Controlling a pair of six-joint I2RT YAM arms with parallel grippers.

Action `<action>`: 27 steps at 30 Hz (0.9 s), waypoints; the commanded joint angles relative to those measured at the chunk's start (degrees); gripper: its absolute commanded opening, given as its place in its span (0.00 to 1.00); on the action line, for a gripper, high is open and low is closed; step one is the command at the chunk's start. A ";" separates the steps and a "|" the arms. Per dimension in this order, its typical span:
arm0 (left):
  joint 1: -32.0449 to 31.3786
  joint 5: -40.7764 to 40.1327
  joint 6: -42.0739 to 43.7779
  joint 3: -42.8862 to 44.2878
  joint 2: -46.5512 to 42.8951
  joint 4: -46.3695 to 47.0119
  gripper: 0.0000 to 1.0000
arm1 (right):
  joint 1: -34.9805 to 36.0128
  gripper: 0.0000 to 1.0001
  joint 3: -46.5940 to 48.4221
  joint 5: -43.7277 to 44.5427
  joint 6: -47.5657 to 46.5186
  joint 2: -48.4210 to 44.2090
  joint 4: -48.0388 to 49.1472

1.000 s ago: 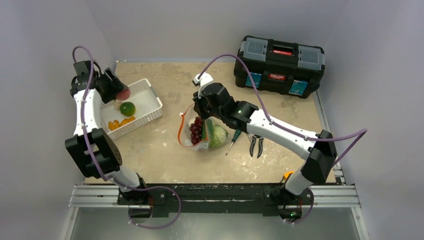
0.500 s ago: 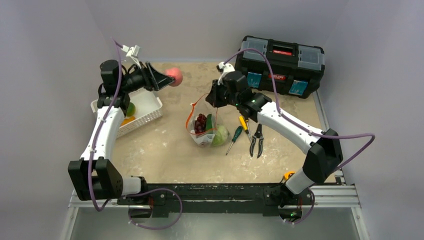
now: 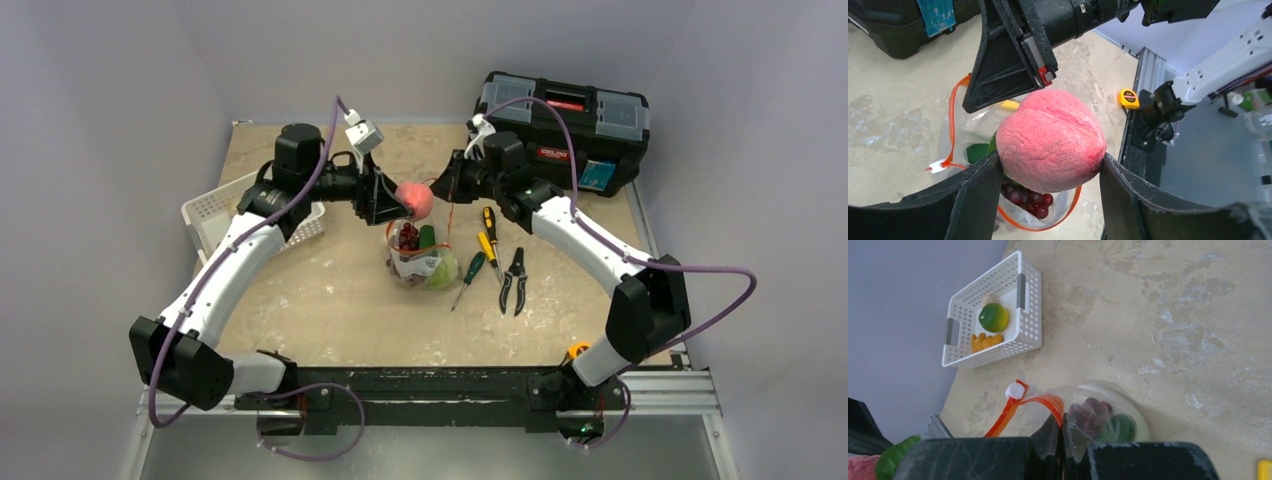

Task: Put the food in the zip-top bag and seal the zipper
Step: Place the fake fruit in the zipper food storage bag.

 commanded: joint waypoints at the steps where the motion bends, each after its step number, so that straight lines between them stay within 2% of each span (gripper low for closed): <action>1: -2.50 -8.91 13.29 4.37 -0.65 -11.13 0.05 | -0.22 0.00 -0.70 -3.42 1.35 -3.26 3.06; 4: -3.84 -14.27 14.61 4.64 -0.11 -12.78 0.12 | -0.25 0.00 -1.02 -4.57 1.62 -3.40 3.58; 8: -5.80 -16.95 12.91 4.52 1.68 -12.26 0.30 | -0.26 0.00 -1.38 -5.97 1.95 -3.33 4.71; 11: -7.18 -17.15 12.26 4.25 2.77 -11.61 0.33 | -0.30 0.00 -1.02 -6.34 1.87 -3.18 4.59; 14: -7.53 -19.52 11.13 3.89 2.85 -10.92 0.41 | -0.26 0.00 -1.71 -6.36 1.84 -3.48 5.75; 15: -7.54 -19.99 11.01 4.06 2.76 -11.33 0.48 | -0.27 0.00 -1.76 -6.61 2.11 -3.45 5.97; 16: -7.54 -20.39 10.87 4.32 2.77 -11.65 0.65 | -0.26 0.00 -1.64 -6.94 2.29 -3.45 5.80; 17: -7.54 -20.48 10.50 4.20 2.68 -11.36 0.86 | -0.28 0.00 -1.62 -7.14 2.26 -3.56 5.47; 18: -7.54 -20.41 10.25 3.94 2.68 -10.87 0.93 | -0.26 0.00 -1.71 -7.12 1.98 -3.90 5.35; 20: -7.54 -20.10 9.69 3.92 2.71 -10.58 0.98 | -0.29 0.00 -3.33 -6.46 2.19 -4.70 6.67; 27: -7.54 -20.29 10.84 3.54 1.03 -10.70 0.98 | -0.26 0.00 -3.95 -5.48 1.42 -5.49 5.78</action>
